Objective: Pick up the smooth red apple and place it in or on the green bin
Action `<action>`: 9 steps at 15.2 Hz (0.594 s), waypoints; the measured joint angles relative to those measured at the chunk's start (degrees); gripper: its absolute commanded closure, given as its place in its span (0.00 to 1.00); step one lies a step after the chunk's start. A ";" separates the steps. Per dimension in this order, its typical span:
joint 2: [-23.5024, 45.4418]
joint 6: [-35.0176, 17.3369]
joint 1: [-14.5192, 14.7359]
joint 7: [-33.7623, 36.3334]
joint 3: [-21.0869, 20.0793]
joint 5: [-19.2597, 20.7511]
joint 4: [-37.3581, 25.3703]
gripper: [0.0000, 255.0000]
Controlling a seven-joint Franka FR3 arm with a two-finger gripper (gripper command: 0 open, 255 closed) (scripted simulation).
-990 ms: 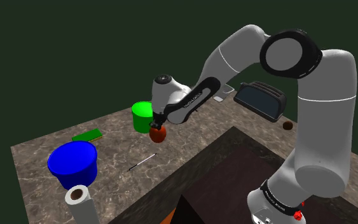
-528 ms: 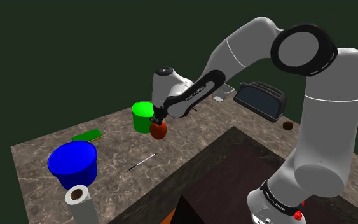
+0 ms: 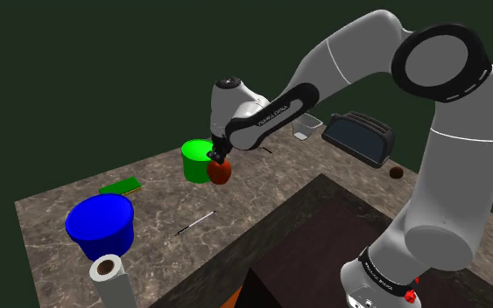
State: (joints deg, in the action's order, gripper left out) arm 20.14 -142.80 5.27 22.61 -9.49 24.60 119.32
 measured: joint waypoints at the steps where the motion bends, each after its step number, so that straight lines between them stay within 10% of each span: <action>1: -0.53 0.46 -0.10 -0.30 -0.15 -0.31 0.02 1.00; 9: -4.66 5.13 -0.83 -3.13 -1.29 -3.14 -0.87 1.00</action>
State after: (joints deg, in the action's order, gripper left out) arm 15.48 -137.67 4.43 19.49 -10.78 21.46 118.45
